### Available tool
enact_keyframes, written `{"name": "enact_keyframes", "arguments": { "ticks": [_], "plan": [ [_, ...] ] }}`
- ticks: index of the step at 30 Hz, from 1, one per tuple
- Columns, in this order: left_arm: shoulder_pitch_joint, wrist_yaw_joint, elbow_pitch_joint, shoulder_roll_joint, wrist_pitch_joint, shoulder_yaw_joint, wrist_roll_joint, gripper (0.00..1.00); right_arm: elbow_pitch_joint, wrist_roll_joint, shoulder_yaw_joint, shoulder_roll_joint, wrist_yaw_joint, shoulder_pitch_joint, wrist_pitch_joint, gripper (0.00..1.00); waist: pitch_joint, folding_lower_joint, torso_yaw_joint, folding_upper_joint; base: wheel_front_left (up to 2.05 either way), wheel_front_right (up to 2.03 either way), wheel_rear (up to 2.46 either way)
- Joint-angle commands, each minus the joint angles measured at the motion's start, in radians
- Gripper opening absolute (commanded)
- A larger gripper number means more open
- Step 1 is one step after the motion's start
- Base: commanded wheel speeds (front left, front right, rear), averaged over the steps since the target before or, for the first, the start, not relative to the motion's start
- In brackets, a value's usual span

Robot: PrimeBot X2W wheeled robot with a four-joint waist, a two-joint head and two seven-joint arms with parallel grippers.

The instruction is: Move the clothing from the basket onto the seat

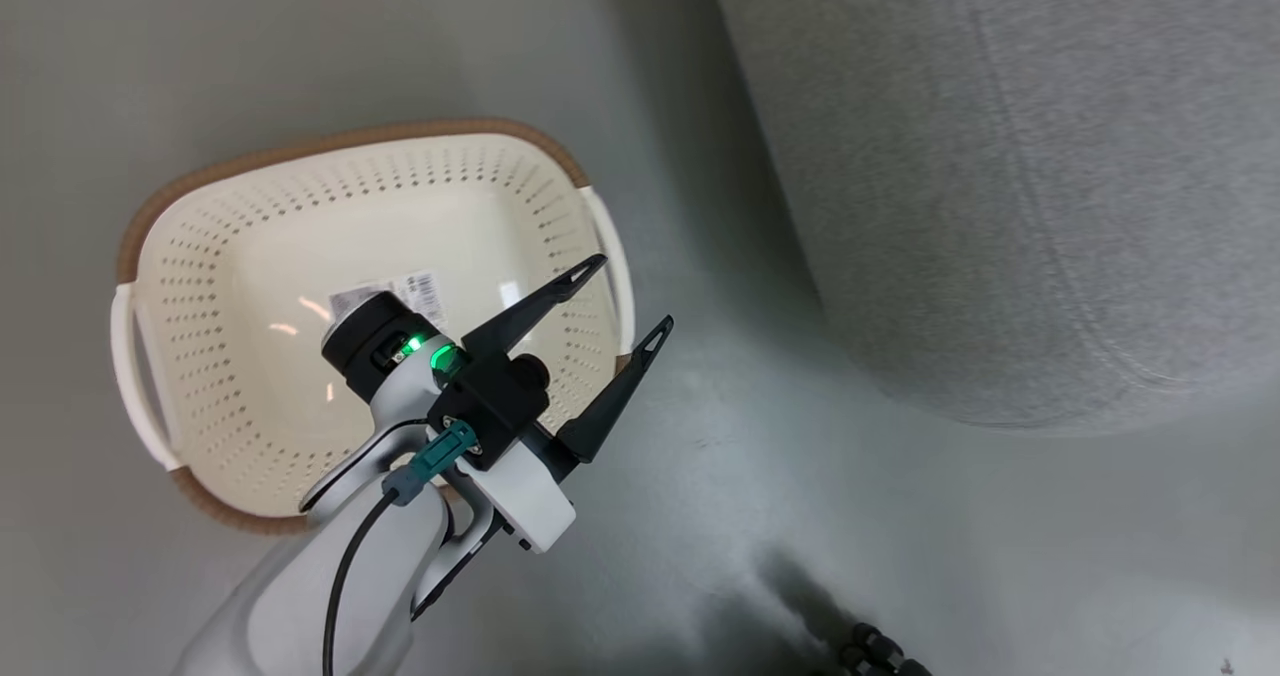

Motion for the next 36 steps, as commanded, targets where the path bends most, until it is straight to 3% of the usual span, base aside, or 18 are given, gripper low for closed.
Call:
{"name": "enact_keyframes", "arguments": {
  "ticks": [1,11,12,13,14,18,24,36],
  "plan": [
    [-0.022,-0.003,-0.02,0.001,-0.01,0.019,0.004,1.0,-0.011,-0.026,-0.023,-0.033,0.001,-0.015,0.011,0.0,0.038,0.0,0.041,0.0,0.0,0.0,0.0],
    [-0.053,-0.004,0.028,-0.042,-0.041,-0.002,-0.005,1.0,0.127,-0.151,-0.139,0.071,0.001,0.058,0.025,0.0,0.063,0.0,0.121,0.0,0.0,0.0,0.0],
    [-0.057,-0.004,0.034,-0.047,-0.044,-0.001,-0.005,1.0,0.137,-0.147,-0.141,0.074,0.001,0.076,0.015,0.19,0.058,0.0,0.128,0.0,0.0,0.0,0.0],
    [-0.06,-0.003,0.039,-0.052,-0.046,0.0,-0.005,1.0,0.148,-0.147,-0.129,0.074,0.001,0.099,0.006,0.49,0.05,0.0,0.135,0.0,0.0,0.0,0.0],
    [-0.064,-0.001,0.042,-0.058,-0.049,0.003,-0.005,1.0,0.156,-0.138,-0.121,0.075,0.001,0.12,-0.002,1.0,0.043,0.0,0.142,0.0,0.0,0.0,0.0],
    [-0.072,0.002,0.059,-0.076,-0.053,0.019,-0.01,1.0,0.144,-0.108,-0.091,0.091,0.001,0.218,-0.014,1.0,0.0,0.0,0.164,0.0,0.0,0.0,0.0],
    [-0.046,0.007,0.059,-0.097,-0.054,0.075,-0.021,1.0,0.011,-0.022,0.008,0.121,0.001,0.391,-0.015,1.0,-0.082,0.0,0.181,0.0,0.0,0.0,0.0],
    [0.076,0.02,0.072,-0.138,-0.054,0.245,-0.021,1.0,-0.136,0.153,0.199,0.155,0.001,0.635,-0.016,1.0,-0.283,0.0,0.248,0.0,0.0,0.0,0.0]
  ]
}}
